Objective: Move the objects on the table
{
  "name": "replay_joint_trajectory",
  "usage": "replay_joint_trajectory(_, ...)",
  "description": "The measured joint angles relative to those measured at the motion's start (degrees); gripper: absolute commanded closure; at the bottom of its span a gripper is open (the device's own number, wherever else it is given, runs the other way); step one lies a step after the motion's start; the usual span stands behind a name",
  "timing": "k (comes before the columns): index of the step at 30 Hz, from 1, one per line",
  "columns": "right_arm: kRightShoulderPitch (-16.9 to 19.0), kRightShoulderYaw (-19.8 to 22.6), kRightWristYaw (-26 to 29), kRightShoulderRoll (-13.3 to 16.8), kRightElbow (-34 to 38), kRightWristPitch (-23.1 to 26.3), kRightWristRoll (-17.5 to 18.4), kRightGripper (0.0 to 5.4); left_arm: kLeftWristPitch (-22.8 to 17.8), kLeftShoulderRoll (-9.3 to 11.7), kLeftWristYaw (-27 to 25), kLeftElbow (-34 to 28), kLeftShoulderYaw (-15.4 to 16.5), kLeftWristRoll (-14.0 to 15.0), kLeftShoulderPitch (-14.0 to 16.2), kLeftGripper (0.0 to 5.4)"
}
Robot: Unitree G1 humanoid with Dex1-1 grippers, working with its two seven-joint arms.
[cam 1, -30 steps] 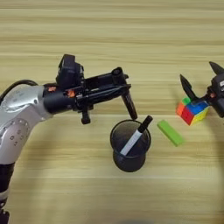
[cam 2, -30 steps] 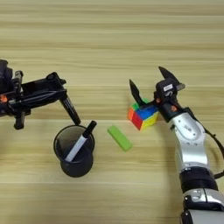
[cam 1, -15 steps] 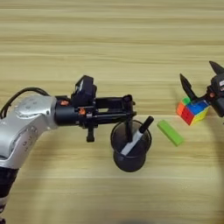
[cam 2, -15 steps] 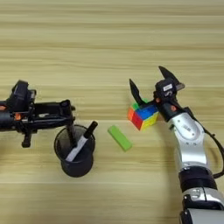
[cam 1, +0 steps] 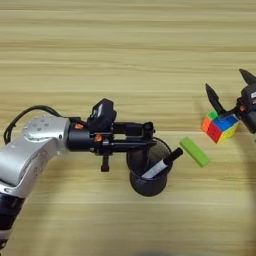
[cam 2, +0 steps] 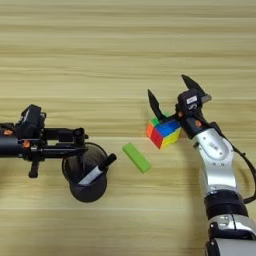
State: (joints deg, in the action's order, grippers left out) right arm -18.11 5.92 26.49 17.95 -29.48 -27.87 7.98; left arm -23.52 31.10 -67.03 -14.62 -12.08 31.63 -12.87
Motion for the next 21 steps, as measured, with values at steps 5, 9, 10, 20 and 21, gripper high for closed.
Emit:
replay_joint_trajectory(5,0.0,0.0,0.0,0.0,0.0,0.0,0.0,0.00,1.8,0.0,-0.6,1.3,-1.4,-2.3,0.3,4.36)
replay_joint_trajectory(9,0.0,0.0,0.0,0.0,0.0,0.0,0.0,0.00,2.9,-0.1,-0.6,2.5,-2.2,-4.2,0.7,3.99)
replay_joint_trajectory(10,0.0,0.0,0.0,0.0,0.0,0.0,0.0,0.00,3.1,-0.2,-0.6,2.7,-2.3,-4.3,0.7,3.95)
replay_joint_trajectory(20,0.0,0.0,0.0,0.0,0.0,0.0,0.0,0.00,3.8,-0.8,0.1,3.4,-2.3,-4.6,0.7,2.94)
replay_joint_trajectory(21,0.0,0.0,0.0,0.0,0.0,0.0,0.0,0.00,3.8,-0.8,0.1,3.4,-2.3,-4.6,0.7,2.85)
